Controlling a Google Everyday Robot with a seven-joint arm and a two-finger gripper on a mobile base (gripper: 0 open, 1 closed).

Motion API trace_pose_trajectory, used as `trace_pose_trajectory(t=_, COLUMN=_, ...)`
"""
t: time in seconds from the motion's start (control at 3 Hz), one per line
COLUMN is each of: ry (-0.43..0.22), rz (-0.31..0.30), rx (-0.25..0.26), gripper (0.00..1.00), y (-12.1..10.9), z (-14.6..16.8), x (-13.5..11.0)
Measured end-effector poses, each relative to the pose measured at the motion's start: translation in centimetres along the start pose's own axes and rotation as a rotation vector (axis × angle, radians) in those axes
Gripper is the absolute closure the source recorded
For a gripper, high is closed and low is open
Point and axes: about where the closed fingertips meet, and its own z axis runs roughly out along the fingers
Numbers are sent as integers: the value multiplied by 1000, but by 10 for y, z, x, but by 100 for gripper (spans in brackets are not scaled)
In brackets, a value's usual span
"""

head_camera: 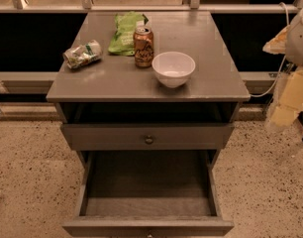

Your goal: Place orange can into middle drawer

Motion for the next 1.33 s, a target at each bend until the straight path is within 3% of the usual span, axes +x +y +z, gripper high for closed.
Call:
trace_pose_trajectory(t=0.33, ry=0, rz=0, rx=0, gripper=0, y=0, z=0, x=0)
trace_pose_trajectory(t=0.67, ry=-45, rz=-15, rx=0, gripper=0, y=-14, z=12, x=-19)
trace_pose_trajectory(t=1.0, ry=-132, rz=-65, rx=-9, gripper=0, y=-42, z=35, x=-66)
trace_pose_trajectory(t=1.33, ry=-274, rz=-131, rx=5, gripper=0, y=-75, z=51, x=-134)
